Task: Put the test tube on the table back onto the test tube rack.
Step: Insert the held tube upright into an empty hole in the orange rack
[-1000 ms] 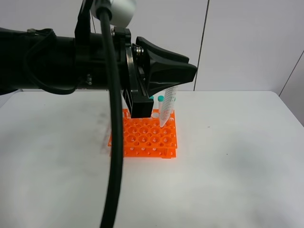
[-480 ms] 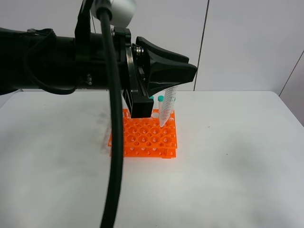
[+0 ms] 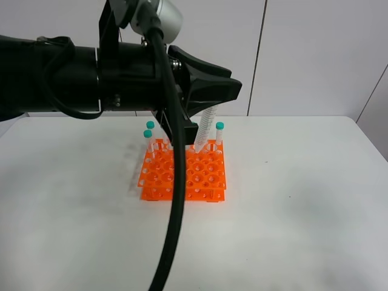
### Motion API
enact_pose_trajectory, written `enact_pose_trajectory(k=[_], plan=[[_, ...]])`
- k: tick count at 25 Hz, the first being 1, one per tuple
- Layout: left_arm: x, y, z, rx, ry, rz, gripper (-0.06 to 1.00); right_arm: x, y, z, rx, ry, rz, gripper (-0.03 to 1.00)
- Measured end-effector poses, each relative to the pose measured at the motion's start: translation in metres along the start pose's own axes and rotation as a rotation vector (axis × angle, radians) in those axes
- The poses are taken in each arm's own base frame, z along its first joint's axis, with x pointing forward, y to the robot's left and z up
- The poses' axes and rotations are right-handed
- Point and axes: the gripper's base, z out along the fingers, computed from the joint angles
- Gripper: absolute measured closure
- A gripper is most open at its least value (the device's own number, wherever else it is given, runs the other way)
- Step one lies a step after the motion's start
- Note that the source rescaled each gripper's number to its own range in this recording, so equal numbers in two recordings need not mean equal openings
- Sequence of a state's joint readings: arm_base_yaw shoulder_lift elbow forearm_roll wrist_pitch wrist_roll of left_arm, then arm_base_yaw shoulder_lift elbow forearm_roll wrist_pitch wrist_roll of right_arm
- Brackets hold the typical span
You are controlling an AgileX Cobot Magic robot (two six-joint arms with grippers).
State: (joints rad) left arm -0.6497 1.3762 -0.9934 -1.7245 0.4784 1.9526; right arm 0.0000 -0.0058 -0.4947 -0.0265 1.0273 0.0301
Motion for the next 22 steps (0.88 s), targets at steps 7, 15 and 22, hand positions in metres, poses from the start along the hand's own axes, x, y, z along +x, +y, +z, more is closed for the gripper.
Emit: enact_pose_trajectory(k=[7, 15, 22], plan=[[0.013, 0.017, -0.003, -0.184, 0.163, 0.116, 0.94, 0.0, 0.0, 0.0, 0.0, 0.0, 0.0, 0.56], [0.01, 0.044, -0.012, -0.497, 0.166, 0.131, 0.94, 0.0, 0.0, 0.0, 0.0, 0.0, 0.0, 0.56], [0.029, 0.063, -0.004, -0.534, 0.046, -0.061, 0.94, 0.0, 0.0, 0.0, 0.0, 0.0, 0.0, 0.56]])
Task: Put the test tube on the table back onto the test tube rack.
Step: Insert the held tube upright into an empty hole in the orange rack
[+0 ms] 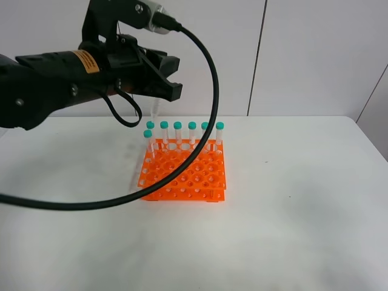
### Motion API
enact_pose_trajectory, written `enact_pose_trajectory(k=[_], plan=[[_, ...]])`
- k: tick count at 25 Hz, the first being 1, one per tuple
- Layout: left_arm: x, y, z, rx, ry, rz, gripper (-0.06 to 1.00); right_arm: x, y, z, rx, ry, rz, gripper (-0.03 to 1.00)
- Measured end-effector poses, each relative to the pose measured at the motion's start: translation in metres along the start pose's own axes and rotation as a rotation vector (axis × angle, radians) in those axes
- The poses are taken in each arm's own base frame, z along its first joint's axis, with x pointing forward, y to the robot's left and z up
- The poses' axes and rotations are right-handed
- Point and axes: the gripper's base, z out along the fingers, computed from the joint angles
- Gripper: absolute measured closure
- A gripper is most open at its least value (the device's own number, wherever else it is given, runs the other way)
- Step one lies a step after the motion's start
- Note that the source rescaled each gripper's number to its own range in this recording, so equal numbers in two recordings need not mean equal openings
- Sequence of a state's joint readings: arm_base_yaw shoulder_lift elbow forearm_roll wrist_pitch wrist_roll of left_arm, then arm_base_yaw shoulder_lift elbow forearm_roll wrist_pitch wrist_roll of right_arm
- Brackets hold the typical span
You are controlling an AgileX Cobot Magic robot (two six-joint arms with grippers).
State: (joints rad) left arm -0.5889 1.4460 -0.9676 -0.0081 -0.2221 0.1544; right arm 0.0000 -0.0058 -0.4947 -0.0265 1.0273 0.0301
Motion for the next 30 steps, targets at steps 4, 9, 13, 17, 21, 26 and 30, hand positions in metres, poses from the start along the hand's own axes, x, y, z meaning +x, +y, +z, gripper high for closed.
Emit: enact_pose_trajectory(k=[4, 9, 13, 17, 21, 26, 30], plan=[[0.02, 0.016, 0.016, -0.002, 0.011, -0.101, 0.94, 0.0, 0.0, 0.0, 0.0, 0.0, 0.0, 0.56], [0.034, 0.036, 0.024, -0.045, 0.024, -0.148, 0.94, 0.0, 0.0, 0.0, 0.0, 0.0, 0.0, 0.56], [0.044, 0.042, 0.03, -0.074, 0.045, -0.207, 0.94, 0.0, 0.0, 0.0, 0.0, 0.0, 0.0, 0.56], [0.068, 0.045, 0.044, -0.102, 0.099, -0.281, 0.94, 0.0, 0.0, 0.0, 0.0, 0.0, 0.0, 0.56], [0.079, 0.044, 0.05, -0.102, 0.123, -0.29, 0.94, 0.0, 0.0, 0.0, 0.0, 0.0, 0.0, 0.56], [0.085, 0.049, 0.058, -0.113, 0.049, -0.312, 0.94, 0.0, 0.0, 0.0, 0.0, 0.0, 0.0, 0.56], [0.097, 0.049, 0.067, -0.113, 0.025, -0.315, 0.94, 0.0, 0.0, 0.0, 0.0, 0.0, 0.0, 0.56]])
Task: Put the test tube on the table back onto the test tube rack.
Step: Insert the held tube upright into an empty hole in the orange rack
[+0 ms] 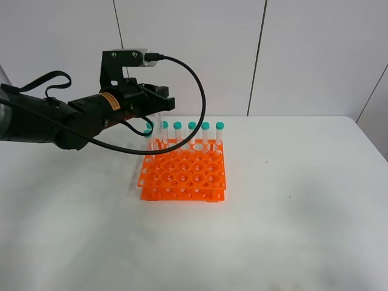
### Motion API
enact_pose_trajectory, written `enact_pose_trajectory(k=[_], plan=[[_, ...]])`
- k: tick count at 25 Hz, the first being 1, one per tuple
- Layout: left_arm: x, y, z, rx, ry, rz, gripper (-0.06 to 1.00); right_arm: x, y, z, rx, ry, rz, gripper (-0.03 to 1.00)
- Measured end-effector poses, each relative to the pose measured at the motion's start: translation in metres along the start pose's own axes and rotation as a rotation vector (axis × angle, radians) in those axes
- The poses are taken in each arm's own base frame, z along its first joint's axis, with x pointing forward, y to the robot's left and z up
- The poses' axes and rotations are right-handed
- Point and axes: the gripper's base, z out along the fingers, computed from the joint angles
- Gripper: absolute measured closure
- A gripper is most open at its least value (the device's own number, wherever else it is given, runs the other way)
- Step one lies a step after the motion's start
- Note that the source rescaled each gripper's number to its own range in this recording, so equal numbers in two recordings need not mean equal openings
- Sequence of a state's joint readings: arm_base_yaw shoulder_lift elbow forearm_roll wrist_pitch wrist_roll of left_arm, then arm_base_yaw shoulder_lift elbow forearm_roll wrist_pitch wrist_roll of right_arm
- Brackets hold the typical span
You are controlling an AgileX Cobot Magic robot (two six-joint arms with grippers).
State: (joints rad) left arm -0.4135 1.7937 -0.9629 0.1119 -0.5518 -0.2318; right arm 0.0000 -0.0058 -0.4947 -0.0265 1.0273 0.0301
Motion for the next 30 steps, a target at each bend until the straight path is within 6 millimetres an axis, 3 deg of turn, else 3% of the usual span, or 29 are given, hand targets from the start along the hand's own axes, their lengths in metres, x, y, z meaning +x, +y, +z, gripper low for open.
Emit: enact_pose_trajectory(k=[7, 16, 25, 30], plan=[[0.016, 0.003, 0.0, 0.001, -0.056, 0.018, 0.94, 0.0, 0.0, 0.0, 0.0, 0.0, 0.0, 0.56], [0.013, 0.005, -0.005, 0.0, -0.169, 0.028, 0.94, 0.0, 0.0, 0.0, 0.0, 0.0, 0.0, 0.56], [0.037, 0.009, 0.007, -0.001, -0.18, 0.103, 0.94, 0.0, 0.0, 0.0, 0.0, 0.0, 0.0, 0.56], [0.041, 0.01, 0.009, -0.003, -0.21, 0.113, 0.94, 0.0, 0.0, 0.0, 0.0, 0.0, 0.0, 0.56]])
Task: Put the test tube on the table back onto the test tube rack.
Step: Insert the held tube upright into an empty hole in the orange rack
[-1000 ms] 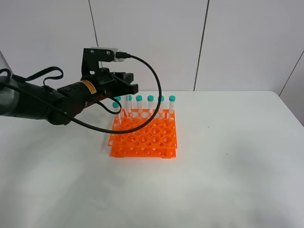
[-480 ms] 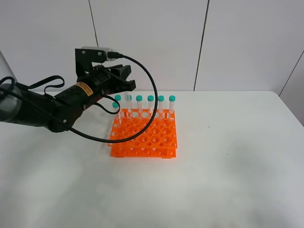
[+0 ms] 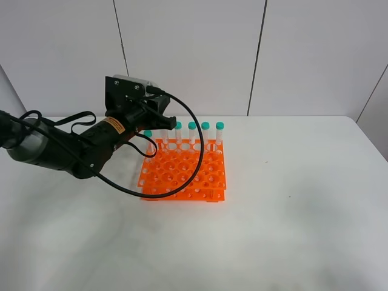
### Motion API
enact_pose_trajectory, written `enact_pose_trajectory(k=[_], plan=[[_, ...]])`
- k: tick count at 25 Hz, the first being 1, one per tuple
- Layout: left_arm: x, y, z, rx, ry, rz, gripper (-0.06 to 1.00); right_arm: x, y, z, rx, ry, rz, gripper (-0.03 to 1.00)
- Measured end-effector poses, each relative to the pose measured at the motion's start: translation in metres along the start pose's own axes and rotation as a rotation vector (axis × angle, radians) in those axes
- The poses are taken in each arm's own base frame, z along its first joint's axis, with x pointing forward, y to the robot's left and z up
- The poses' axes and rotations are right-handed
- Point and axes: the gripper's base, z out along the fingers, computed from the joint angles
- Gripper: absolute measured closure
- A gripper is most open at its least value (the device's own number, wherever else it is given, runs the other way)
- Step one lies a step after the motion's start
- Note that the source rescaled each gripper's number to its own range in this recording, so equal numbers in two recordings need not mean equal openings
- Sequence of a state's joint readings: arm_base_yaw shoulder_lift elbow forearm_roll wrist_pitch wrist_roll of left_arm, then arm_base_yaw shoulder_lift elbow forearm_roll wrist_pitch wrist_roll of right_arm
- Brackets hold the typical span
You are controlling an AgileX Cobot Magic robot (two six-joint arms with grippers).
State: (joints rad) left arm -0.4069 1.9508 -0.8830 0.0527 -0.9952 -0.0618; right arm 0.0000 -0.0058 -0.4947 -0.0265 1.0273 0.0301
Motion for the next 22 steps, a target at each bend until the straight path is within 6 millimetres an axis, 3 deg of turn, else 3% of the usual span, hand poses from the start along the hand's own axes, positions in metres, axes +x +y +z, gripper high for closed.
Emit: enact_pose_trajectory(k=[22], plan=[[0.034, 0.005, 0.003, -0.038, 0.015, -0.048, 0.94, 0.0, 0.0, 0.0, 0.0, 0.0, 0.0, 0.56]])
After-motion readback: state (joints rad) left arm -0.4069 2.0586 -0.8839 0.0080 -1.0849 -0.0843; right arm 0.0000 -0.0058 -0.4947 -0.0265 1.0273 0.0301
